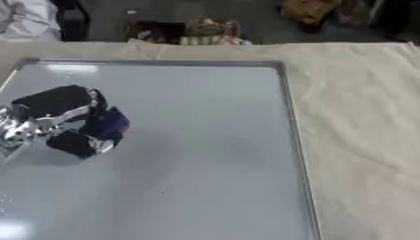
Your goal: Wipe the whiteboard clean with a brush.
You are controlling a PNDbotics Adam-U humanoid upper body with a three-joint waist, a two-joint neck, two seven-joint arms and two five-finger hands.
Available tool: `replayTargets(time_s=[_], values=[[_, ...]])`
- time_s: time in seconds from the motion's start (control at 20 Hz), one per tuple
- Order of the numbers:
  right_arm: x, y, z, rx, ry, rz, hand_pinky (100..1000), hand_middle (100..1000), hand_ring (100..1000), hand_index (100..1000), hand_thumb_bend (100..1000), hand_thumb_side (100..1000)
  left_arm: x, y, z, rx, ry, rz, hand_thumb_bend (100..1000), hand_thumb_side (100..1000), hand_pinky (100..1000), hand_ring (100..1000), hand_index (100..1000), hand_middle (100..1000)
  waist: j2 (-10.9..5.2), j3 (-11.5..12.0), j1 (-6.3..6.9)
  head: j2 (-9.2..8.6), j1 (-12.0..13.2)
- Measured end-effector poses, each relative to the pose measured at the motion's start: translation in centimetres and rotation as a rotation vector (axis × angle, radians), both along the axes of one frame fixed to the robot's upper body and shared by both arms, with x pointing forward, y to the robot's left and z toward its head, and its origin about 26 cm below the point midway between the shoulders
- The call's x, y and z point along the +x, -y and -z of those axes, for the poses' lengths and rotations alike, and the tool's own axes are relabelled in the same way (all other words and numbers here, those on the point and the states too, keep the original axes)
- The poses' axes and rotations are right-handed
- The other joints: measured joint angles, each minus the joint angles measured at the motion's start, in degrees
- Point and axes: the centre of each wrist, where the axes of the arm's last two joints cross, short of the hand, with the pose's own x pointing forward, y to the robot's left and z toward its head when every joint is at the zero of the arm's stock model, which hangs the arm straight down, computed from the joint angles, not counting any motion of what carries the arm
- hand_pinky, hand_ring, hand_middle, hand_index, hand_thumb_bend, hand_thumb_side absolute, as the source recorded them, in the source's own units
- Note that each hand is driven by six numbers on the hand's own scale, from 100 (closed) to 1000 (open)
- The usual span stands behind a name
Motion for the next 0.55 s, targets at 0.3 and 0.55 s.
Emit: replayTargets(time_s=[0.3, 0.55], values=[[0.0, 0.0, 0.0, 0.0, -0.001, 0.0, 786, 724, 790, 798, 100, 1000, -1.8, 1.6, 0.1, 0.081, -0.032, 0.075, 170, 519, 497, 480, 345, 279, -0.38, 0.3, -0.03, 0.04, 0.1], [0.0, 0.0, 0.0, 0.0, -0.001, -0.001, 786, 724, 790, 798, 100, 1000, -2.7, 2.6, 0.7, 0.148, -0.075, 0.124, 234, 520, 496, 480, 339, 278, -0.65, 0.6, -0.1, 0.47, 0.2]])
